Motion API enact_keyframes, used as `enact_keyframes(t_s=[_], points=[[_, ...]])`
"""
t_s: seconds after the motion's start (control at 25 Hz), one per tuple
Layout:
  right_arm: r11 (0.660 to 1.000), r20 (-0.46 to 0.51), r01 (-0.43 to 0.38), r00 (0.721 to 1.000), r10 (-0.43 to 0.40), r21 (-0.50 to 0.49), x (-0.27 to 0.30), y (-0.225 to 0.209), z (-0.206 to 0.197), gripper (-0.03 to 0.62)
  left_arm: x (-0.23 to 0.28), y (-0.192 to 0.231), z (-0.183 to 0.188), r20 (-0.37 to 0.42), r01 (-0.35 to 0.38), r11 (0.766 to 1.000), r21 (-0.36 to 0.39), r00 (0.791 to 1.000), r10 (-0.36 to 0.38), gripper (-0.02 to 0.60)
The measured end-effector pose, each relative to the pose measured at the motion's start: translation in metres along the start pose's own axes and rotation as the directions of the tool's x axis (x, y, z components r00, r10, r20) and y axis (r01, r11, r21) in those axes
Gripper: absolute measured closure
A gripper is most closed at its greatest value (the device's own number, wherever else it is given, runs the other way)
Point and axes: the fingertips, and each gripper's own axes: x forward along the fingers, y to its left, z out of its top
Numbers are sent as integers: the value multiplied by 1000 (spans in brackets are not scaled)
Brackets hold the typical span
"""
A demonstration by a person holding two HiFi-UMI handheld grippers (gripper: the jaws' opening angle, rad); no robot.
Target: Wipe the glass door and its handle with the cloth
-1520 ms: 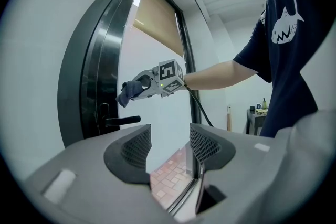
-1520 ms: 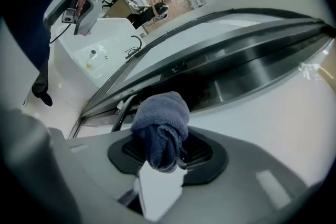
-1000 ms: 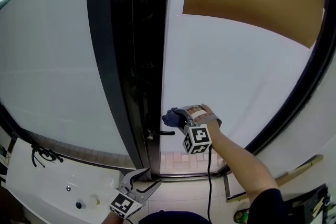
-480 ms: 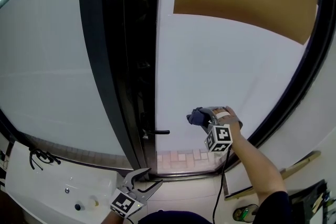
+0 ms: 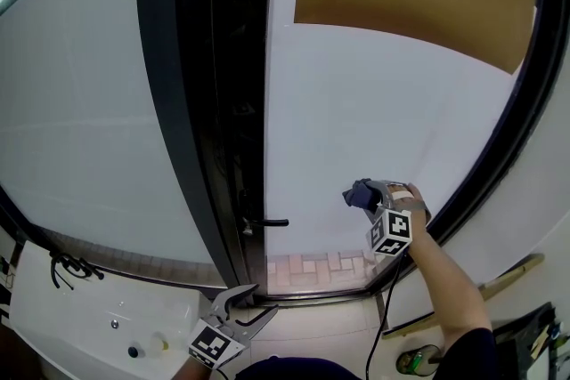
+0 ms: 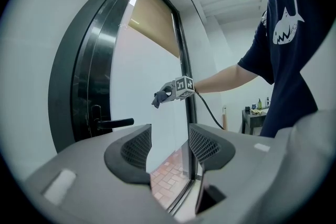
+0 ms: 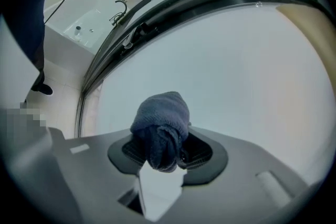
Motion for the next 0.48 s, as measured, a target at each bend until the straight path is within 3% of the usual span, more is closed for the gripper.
enact_keyframes(t_s=[0.2, 0.48], points=[[998, 73, -9, 997, 4, 69, -10, -2, 27, 430, -2, -1, -1, -2, 1, 1000, -6, 1000, -1, 360], [989, 283, -76, 959, 37, 129, -17, -1, 126, 430, -6, 5, -2, 3, -13, 1000, -11, 1000, 13, 360]])
